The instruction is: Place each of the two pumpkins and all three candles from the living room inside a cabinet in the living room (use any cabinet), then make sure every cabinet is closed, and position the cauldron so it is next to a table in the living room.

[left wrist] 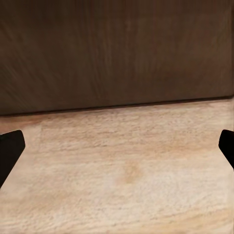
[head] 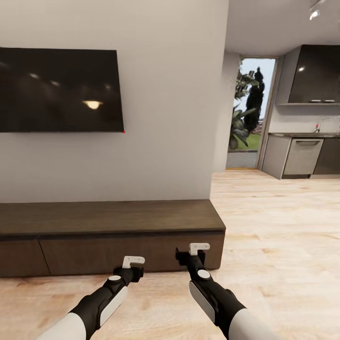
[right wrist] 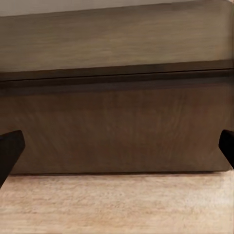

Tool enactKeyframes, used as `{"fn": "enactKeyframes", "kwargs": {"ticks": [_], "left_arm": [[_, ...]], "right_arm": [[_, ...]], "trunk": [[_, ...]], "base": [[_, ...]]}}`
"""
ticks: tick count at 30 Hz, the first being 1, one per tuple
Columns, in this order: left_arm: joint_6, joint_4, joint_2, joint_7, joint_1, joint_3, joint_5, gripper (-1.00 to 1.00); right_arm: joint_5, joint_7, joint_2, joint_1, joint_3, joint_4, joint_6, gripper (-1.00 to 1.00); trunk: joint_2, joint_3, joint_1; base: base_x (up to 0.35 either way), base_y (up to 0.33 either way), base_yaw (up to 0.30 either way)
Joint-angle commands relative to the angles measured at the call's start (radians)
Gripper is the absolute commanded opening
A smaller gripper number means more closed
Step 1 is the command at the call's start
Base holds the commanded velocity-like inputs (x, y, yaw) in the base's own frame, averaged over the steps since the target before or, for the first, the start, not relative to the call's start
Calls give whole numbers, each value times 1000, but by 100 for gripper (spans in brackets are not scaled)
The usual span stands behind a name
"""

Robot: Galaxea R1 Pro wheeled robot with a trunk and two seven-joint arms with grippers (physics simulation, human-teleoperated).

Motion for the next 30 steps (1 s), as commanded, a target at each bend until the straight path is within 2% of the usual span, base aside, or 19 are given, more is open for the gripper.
{"fn": "enactKeyframes", "kwargs": {"ticks": [1, 17, 30], "left_arm": [[3, -2, 2, 10, -1, -8, 9, 100], [3, -1, 1, 10, -1, -8, 10, 100], [3, 0, 0, 10, -1, -8, 10, 100]], "right_arm": [[-11, -7, -1, -1, 7, 0, -5, 100], [-11, -7, 0, -1, 8, 0, -5, 100], [-9, -7, 0, -1, 9, 0, -5, 100]], "trunk": [[0, 3, -1], [4, 65, -8], [92, 106, -56]], "base": [[-32, 0, 0], [-108, 0, 0], [-28, 0, 0]]}}
